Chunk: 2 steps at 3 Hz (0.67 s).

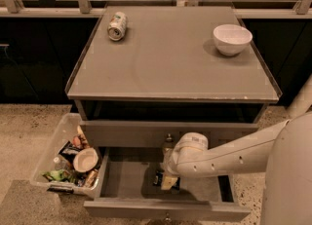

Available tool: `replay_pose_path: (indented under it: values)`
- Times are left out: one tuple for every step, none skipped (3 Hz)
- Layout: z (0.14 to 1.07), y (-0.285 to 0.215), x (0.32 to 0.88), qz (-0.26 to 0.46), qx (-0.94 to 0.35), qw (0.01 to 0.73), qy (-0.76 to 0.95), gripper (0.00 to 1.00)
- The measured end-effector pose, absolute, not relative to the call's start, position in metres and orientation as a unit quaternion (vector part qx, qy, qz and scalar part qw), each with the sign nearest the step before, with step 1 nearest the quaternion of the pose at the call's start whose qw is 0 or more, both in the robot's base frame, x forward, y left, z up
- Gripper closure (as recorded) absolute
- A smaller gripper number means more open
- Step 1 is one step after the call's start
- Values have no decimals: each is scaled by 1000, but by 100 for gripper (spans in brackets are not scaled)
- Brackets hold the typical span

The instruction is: Pick rxbar blueberry from middle drawer and place on counter

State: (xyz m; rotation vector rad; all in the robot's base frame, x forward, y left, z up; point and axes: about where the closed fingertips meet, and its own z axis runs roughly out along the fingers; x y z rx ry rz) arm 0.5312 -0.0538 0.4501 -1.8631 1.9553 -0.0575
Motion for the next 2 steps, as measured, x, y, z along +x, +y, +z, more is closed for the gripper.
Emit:
replay_pose_path:
  values:
    - [450,-54,531,-21,-673,218,706,0]
    - [428,-60,530,-23,-668,197,718,0]
